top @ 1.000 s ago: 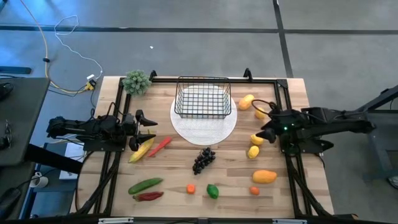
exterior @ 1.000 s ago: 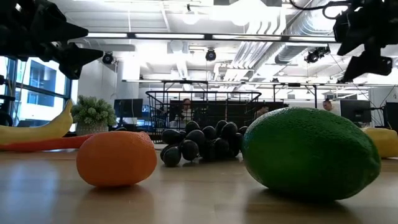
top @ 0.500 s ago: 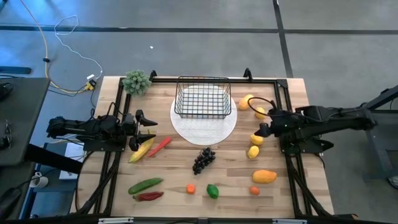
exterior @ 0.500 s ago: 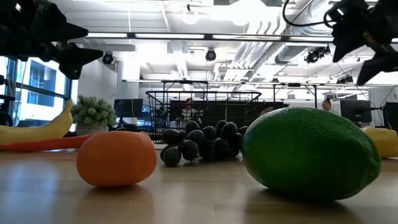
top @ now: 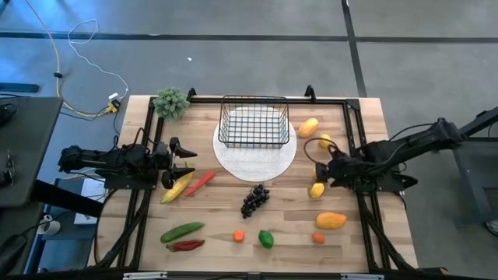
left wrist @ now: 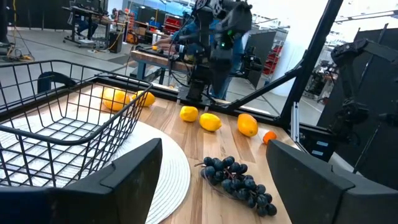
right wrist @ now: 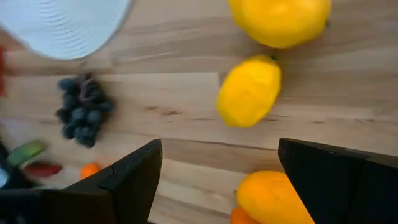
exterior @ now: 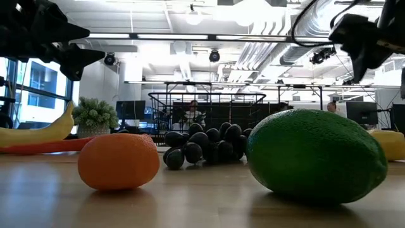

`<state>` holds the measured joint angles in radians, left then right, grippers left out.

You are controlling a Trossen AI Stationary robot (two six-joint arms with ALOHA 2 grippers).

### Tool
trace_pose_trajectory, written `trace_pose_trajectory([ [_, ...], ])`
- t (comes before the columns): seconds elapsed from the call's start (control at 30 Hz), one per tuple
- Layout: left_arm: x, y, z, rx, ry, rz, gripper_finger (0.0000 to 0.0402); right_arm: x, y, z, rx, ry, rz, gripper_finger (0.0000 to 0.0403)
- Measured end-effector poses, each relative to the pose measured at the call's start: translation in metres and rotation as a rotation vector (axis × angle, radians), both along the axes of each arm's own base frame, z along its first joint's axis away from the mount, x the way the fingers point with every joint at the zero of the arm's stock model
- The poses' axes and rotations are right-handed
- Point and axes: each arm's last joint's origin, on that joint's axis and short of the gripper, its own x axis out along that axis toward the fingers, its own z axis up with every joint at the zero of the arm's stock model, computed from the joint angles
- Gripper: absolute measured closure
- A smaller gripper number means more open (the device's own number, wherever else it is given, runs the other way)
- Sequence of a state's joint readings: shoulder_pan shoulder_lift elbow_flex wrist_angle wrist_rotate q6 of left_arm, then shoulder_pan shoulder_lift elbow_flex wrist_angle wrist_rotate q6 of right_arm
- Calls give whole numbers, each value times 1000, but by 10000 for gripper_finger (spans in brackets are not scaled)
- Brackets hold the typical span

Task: Build produce basket
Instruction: Put the bottom yellow lemon into the black wire basket

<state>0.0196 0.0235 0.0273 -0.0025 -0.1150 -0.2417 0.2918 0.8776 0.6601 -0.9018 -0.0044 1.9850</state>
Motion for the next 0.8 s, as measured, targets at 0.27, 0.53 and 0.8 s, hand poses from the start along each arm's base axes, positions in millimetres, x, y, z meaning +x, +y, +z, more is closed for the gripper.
trace_pose_trajectory([
  [0.27, 0, 0, 0, 0, 0, 0, 122, 20, 12, -23, -33, 142, -77, 100],
  [0.53, 0, 0, 0, 31, 4, 1, 122, 37, 16, -42, -65, 196, -132, 100],
  [0.8, 0, 0, 0, 43, 6, 2, 122, 42, 18, -55, -80, 268, -179, 100],
])
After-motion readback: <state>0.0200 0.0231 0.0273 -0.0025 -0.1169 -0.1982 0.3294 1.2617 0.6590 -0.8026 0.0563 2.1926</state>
